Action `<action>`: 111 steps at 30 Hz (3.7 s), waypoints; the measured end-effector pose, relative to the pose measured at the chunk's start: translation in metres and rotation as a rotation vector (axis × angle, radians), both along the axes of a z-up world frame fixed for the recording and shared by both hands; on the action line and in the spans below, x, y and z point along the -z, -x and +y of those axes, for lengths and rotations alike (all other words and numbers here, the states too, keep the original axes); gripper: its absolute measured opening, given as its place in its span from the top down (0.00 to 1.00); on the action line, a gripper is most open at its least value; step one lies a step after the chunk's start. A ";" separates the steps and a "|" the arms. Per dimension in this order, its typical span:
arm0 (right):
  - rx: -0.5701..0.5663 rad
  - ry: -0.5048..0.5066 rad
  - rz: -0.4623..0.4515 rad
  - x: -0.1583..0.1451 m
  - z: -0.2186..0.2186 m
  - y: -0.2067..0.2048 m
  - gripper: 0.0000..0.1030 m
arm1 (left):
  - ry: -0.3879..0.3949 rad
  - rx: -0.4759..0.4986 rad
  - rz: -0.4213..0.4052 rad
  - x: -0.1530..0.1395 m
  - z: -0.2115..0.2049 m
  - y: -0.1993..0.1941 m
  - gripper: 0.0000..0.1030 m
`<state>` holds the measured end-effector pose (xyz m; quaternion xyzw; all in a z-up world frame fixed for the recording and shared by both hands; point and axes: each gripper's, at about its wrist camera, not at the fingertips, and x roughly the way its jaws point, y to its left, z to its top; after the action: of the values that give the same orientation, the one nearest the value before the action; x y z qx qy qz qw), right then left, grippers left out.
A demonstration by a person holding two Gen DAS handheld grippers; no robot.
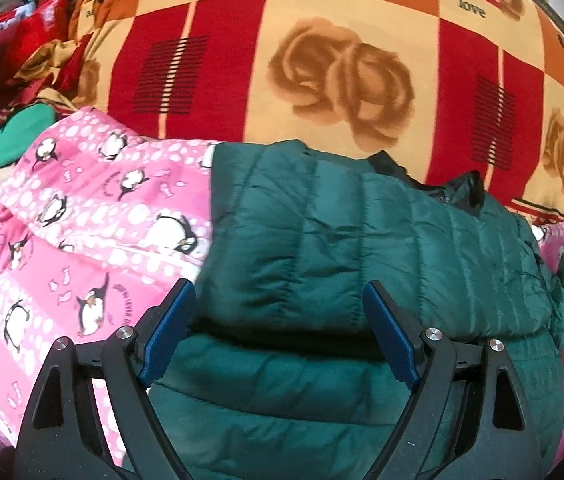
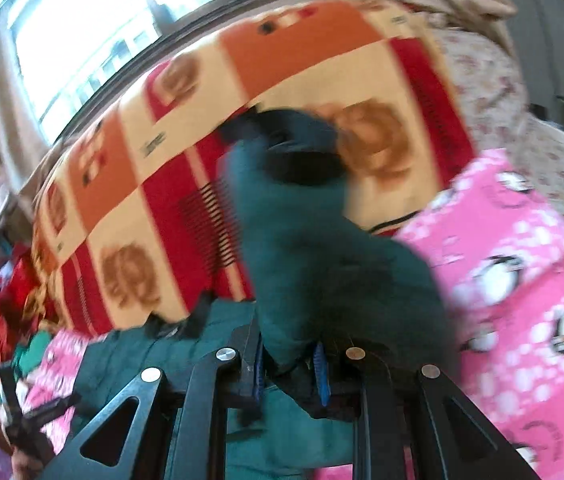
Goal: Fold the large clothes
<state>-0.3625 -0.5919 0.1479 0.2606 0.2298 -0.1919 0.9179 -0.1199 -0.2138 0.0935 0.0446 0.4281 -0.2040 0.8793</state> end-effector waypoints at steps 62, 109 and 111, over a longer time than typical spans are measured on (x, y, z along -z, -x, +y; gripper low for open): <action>-0.149 -0.136 0.201 0.077 0.063 -0.085 0.28 | 0.069 0.002 -0.069 -0.027 -0.007 -0.039 0.91; -0.246 0.059 0.355 0.089 0.111 -0.116 0.27 | -0.078 0.047 -0.044 0.025 -0.043 -0.030 0.30; -0.221 0.058 0.296 0.075 0.107 -0.105 0.27 | -0.066 0.045 -0.039 0.027 -0.041 -0.031 0.29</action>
<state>-0.2579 -0.4850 0.0730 0.1761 0.3841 -0.1329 0.8965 -0.0888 -0.2551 0.0669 0.0872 0.4162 -0.2086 0.8807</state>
